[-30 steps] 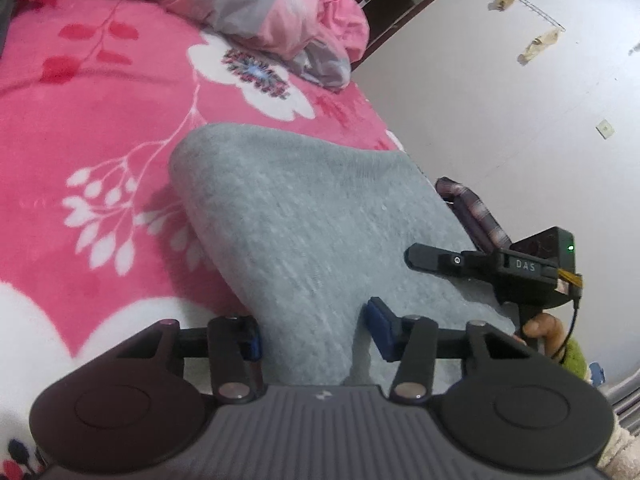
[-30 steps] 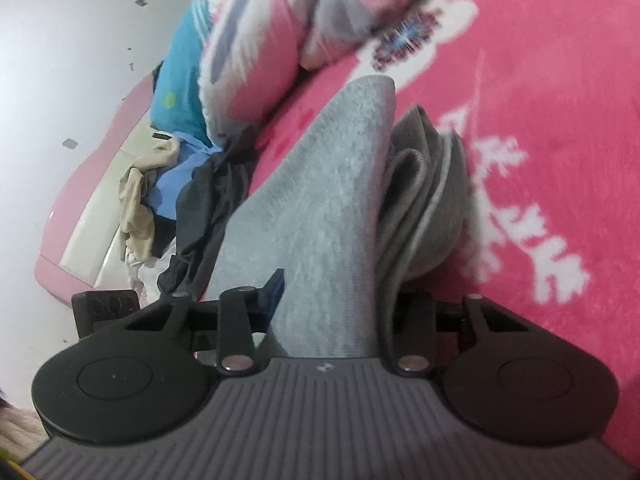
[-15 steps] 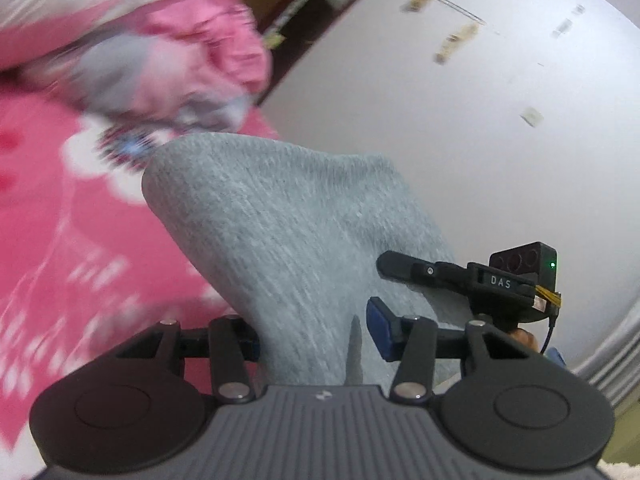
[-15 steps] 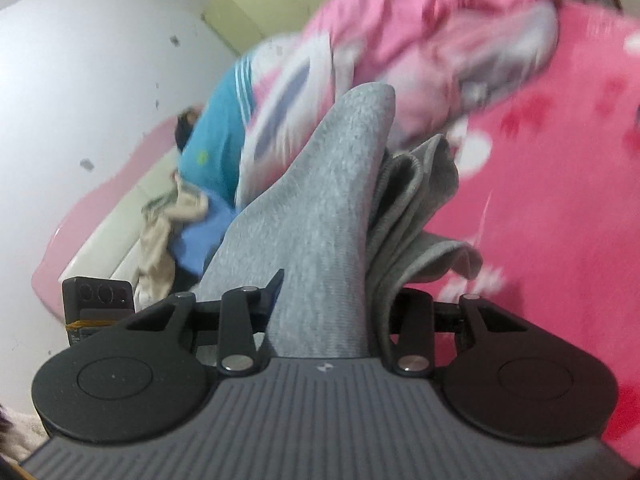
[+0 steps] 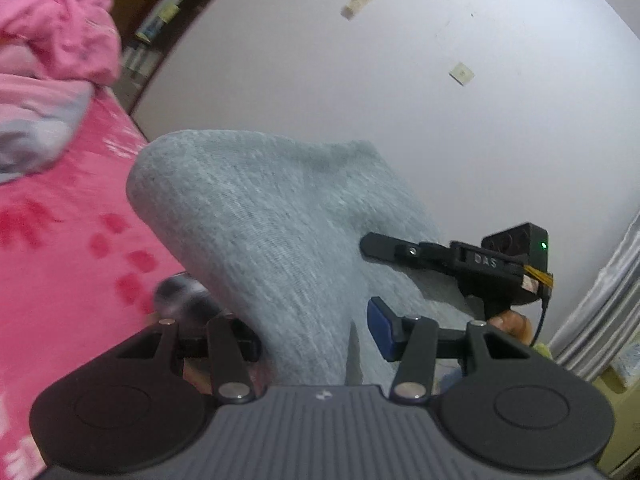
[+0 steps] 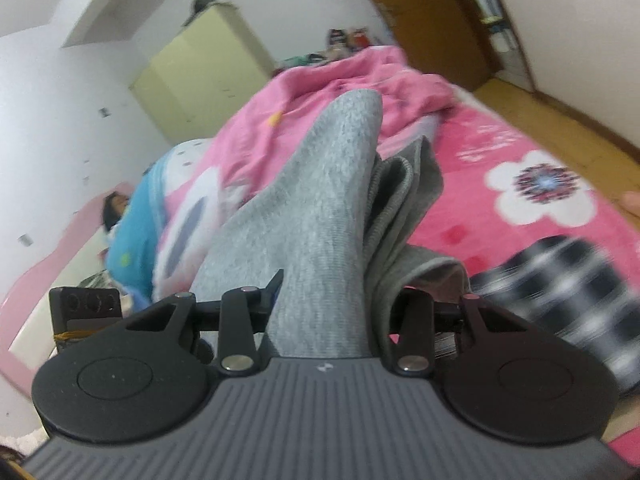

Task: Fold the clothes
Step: 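Lift and carry the folded grey garment onto the plaid clothes stack with both tools, then open both tools to release the grey garment on the stack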

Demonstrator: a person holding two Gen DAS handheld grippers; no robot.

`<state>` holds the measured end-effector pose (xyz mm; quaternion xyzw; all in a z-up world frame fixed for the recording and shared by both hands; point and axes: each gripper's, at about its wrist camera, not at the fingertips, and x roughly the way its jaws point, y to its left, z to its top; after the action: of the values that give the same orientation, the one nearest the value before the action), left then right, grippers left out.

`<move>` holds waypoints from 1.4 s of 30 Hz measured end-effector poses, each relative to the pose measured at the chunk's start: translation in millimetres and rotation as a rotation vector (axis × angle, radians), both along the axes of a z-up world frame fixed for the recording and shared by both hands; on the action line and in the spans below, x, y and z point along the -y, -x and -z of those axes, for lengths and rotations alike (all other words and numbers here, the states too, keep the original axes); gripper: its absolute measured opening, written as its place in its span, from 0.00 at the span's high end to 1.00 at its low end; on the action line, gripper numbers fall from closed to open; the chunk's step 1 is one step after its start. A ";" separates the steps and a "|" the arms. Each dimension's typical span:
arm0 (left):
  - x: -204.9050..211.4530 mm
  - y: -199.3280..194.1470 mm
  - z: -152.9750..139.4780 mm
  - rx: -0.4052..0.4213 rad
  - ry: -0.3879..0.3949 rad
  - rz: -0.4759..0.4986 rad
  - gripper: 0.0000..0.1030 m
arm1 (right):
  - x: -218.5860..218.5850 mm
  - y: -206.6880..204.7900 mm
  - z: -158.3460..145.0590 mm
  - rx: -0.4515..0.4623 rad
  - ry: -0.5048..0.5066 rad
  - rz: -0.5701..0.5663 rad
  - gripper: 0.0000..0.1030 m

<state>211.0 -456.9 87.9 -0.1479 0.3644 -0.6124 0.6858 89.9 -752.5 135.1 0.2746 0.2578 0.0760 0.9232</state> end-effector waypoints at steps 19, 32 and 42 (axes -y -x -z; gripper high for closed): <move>123.2 -41.8 139.7 -0.153 -0.142 0.132 0.46 | 137.9 -62.1 168.8 -0.212 -0.039 0.102 0.24; 39.9 -88.4 118.6 -0.078 -0.082 -0.045 0.26 | -3.9 84.0 112.8 0.178 0.480 0.286 0.22; 83.3 -94.1 131.9 -0.013 -0.201 -0.148 0.27 | -176.5 19.2 179.4 0.091 1.308 0.006 0.42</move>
<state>305.1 -540.2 -44.0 -0.1087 0.4163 -0.5196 0.7381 70.8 -575.9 -44.3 -0.3463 0.2109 -0.0875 0.9099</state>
